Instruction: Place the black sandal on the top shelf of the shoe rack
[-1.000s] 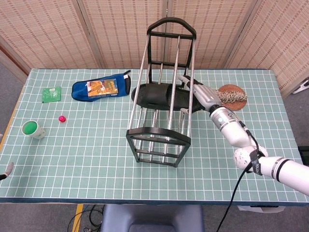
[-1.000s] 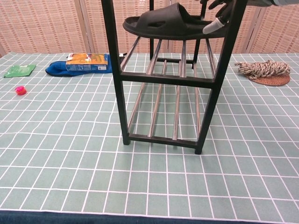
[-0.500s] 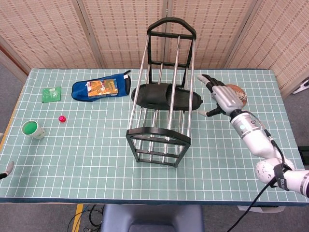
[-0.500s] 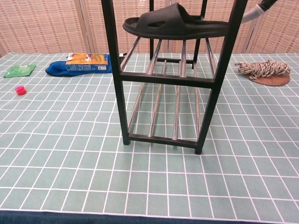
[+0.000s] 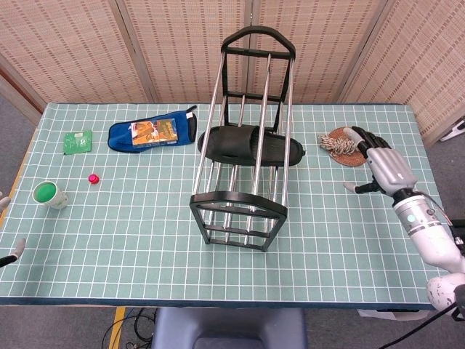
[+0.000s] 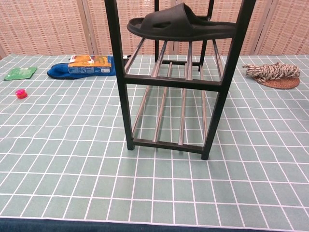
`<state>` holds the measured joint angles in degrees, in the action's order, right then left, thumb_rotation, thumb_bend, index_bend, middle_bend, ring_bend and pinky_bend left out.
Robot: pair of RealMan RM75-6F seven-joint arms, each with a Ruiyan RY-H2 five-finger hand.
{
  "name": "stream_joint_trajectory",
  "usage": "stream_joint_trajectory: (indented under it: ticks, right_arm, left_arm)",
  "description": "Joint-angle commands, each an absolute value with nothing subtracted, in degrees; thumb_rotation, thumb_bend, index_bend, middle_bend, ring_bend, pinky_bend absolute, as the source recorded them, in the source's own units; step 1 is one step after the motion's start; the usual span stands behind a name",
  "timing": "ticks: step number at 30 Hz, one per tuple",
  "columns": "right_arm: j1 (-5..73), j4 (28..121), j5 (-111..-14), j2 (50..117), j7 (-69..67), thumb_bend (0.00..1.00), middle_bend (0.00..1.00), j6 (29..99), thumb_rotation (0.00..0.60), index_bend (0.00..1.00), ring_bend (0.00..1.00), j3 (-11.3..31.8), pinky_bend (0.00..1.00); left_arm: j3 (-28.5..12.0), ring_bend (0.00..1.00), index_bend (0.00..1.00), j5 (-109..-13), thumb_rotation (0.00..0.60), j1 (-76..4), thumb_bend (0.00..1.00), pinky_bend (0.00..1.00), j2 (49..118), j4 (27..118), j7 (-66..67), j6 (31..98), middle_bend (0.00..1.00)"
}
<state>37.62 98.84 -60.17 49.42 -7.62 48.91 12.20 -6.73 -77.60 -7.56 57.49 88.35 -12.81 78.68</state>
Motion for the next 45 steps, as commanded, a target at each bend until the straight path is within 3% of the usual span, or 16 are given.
stream_joint_trajectory:
  ticks: [1, 6, 33, 39, 45]
  right_arm:
    - [38.44, 96.81, -59.36, 50.31, -7.67, 0.17, 0.0, 46.53, 0.6, 0.15, 0.0, 12.26, 0.06]
    - [41.11, 93.23, -56.9, 53.13, -4.91, 0.17, 0.0, 42.16, 0.6, 0.24, 0.0, 11.78, 0.06]
    - [53.51, 87.19, -45.92, 64.41, 5.79, 0.17, 0.0, 34.92, 0.6, 0.24, 0.0, 11.54, 0.06]
    - [54.49, 88.52, -45.16, 64.47, 7.89, 0.17, 0.0, 36.92, 0.6, 0.24, 0.0, 11.08, 0.06]
    - [50.11, 95.12, -46.95, 58.97, 8.09, 0.17, 0.0, 43.94, 0.6, 0.24, 0.0, 10.33, 0.06]
  left_arm:
    - [-6.77, 0.0, 0.04, -77.39, 0.6, -7.6, 0.38, 0.0, 57.53, 88.32, -12.7, 78.54, 0.0]
    - [-6.95, 0.0, 0.04, -77.25, 0.6, -7.57, 0.38, 0.0, 57.25, 88.43, -13.18, 78.57, 0.0]
    - [-6.11, 0.0, 0.04, -81.12, 0.6, -5.65, 0.38, 0.0, 56.02, 88.33, -18.01, 82.62, 0.0]
    - [-5.81, 0.0, 0.04, -81.47, 0.6, -5.51, 0.38, 0.0, 55.82, 88.18, -18.47, 82.62, 0.0]
    - [-5.82, 0.0, 0.04, -81.13, 0.6, -5.43, 0.38, 0.0, 55.92, 87.87, -18.39, 82.53, 0.0]
